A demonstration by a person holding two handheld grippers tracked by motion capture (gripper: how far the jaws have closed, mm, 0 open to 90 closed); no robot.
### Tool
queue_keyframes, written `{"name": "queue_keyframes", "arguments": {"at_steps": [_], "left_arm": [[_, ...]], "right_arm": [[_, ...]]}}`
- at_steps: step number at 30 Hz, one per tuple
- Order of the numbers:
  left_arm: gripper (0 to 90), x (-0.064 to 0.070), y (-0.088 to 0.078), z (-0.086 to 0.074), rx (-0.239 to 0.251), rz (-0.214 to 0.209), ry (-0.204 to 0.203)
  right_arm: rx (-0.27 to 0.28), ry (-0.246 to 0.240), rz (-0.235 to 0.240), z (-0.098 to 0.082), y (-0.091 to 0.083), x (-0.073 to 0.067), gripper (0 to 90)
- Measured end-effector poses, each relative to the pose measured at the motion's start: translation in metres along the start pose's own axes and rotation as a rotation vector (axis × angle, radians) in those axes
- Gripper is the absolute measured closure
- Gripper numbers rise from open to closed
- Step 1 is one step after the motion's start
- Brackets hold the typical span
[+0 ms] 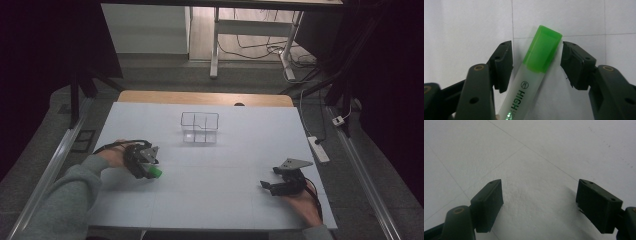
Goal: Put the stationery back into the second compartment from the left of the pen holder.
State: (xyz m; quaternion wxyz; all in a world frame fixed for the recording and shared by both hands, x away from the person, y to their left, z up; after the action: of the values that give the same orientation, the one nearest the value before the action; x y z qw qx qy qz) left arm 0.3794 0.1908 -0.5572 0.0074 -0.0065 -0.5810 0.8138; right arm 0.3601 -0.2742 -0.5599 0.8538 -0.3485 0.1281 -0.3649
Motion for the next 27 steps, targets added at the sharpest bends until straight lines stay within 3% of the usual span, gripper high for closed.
{"name": "queue_keyframes", "arguments": {"at_steps": [15, 27], "left_arm": [[54.0, -0.0026, 0.0038, -0.0044, 0.014, -0.058, 0.013], [66.4, -0.001, 0.0036, -0.0039, 0.02, -0.071, 0.058]], "right_arm": [[-0.006, -0.004, 0.002, -0.0001, 0.0003, -0.0008, 21.1], [-0.009, -0.01, 0.001, -0.0003, 0.0003, -0.0011, 21.1]]}}
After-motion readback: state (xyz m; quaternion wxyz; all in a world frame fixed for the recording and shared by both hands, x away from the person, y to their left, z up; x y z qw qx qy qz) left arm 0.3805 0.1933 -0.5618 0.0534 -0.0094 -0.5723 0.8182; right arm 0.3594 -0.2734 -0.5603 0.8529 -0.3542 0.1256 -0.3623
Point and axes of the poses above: each handheld gripper's, and its own axes: y roughly forward along the jaws, z roughly out of its top, x roughly to its right, the point moved 5 cm from there along y, roughly forward along the jaws, and after that the axes turned 4 degrees about -z, right-handed, at the moved point
